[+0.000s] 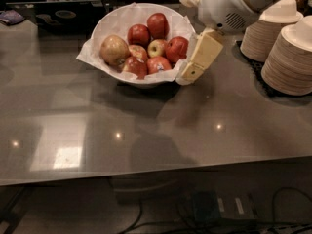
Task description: Pick apple from white bowl
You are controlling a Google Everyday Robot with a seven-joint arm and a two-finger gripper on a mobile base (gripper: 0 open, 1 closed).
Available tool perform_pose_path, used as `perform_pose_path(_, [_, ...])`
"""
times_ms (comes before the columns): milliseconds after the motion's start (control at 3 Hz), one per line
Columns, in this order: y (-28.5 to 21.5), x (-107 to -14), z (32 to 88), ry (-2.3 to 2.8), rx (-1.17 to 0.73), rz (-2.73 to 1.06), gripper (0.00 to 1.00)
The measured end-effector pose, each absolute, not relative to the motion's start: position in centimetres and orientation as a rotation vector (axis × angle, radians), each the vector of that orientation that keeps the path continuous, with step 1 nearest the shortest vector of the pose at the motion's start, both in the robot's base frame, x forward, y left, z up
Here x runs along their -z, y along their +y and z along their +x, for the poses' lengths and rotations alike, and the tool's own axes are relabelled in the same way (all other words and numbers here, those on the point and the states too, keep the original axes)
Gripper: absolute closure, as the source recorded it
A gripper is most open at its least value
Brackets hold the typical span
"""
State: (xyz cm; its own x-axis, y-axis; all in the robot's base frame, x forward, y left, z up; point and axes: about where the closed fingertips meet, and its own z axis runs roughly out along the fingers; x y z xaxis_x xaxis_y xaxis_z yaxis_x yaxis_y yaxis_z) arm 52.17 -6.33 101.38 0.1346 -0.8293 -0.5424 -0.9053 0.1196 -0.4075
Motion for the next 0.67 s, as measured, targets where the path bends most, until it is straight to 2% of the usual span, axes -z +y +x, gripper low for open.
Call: perform_pose_path(667, [-4.65,-101.69,53.03,1.631,-0.167,-1.684,0.0])
